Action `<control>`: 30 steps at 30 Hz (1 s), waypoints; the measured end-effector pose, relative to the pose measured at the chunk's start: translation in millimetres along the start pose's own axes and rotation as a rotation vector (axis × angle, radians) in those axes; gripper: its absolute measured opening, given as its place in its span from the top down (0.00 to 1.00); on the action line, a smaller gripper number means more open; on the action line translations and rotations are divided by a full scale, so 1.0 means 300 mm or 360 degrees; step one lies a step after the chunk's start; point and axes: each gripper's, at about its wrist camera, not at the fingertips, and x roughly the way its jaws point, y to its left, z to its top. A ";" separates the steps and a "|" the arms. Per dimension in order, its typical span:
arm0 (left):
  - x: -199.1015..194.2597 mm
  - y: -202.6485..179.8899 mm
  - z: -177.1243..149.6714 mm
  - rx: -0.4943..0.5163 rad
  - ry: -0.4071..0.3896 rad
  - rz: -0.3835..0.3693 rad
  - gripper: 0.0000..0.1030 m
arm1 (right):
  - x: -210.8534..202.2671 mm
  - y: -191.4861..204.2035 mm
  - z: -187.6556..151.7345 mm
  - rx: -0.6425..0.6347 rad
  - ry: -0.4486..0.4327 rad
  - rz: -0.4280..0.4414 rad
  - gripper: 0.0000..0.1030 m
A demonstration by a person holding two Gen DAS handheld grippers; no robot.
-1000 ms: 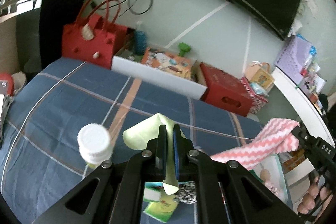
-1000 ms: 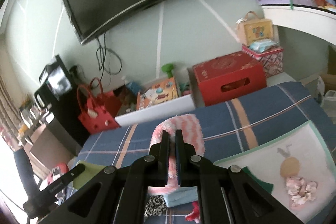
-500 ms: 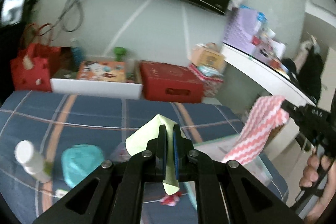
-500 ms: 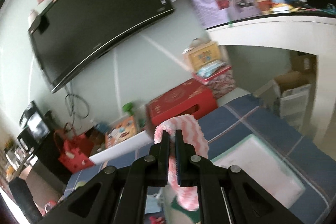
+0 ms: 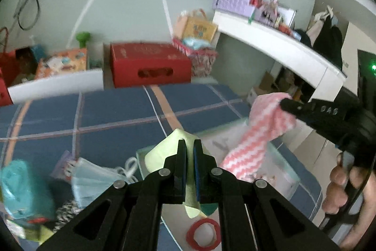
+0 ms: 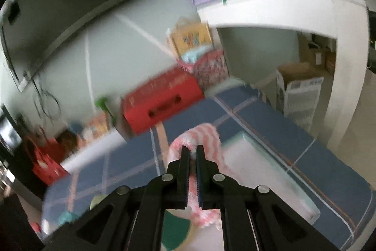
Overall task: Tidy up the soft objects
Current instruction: 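Carry the green cloth and pink towel over the white tray with both tools, then open the right gripper to drop the pink towel while the left releases the green cloth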
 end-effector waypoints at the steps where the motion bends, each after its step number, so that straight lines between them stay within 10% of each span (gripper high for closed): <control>1: 0.022 0.000 -0.007 0.0001 0.0028 0.0004 0.95 | 0.034 -0.003 -0.014 -0.0010 0.0053 -0.0015 0.95; 16: 0.211 0.016 -0.088 -0.0032 0.0278 0.0015 0.95 | 0.276 -0.036 -0.158 -0.0047 0.0528 -0.0100 0.94; 30: 0.235 0.018 -0.106 -0.0019 0.0370 0.0065 0.94 | 0.282 -0.019 -0.169 -0.0081 0.0580 -0.0123 0.91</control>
